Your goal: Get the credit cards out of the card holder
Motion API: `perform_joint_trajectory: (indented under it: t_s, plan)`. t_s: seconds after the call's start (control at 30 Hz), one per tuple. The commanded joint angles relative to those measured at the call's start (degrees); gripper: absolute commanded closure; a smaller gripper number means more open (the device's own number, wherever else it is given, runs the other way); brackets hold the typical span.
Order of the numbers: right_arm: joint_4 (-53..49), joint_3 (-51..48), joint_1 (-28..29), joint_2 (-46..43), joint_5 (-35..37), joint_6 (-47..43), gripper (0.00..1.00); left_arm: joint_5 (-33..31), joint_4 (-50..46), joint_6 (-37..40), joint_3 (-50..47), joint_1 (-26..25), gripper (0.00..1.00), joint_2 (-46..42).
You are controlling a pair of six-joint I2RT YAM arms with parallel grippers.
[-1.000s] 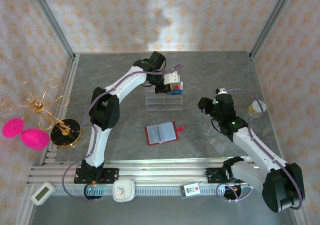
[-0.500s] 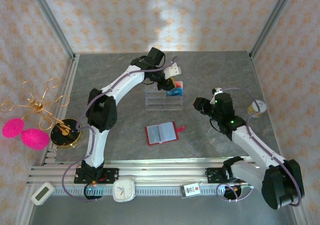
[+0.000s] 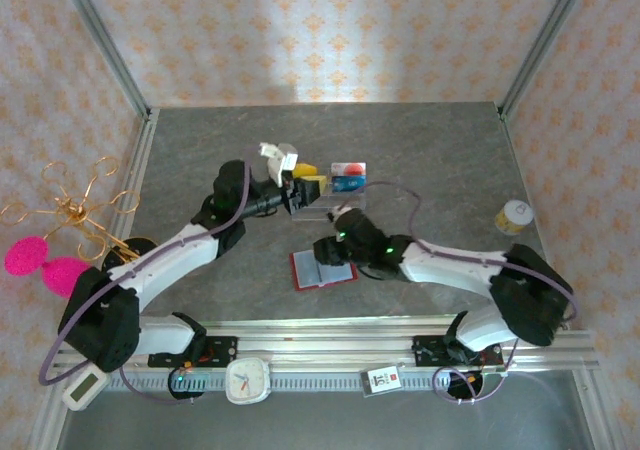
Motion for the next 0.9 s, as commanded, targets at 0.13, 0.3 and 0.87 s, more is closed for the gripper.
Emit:
perform_joint_trajectory:
  t_s: [0.13,0.3,0.87]
  plan:
    - [-2.1,7.1,7.7,10.8,11.1,-4.4,0.54,-17.4,1.4,-16.6,-12.5,0.0,0.57,-11.9]
    - [-5.4,10.0,9.7,16.4,15.7,-4.7,0.56,-25.9,-6.2,-17.8,-17.1,0.0,0.57,-19.1]
    - [1.8,5.3,9.2,14.2,16.9,2.0,1.00,-22.5,-9.6,-23.0,-24.6,-0.9,0.90,-12.7]
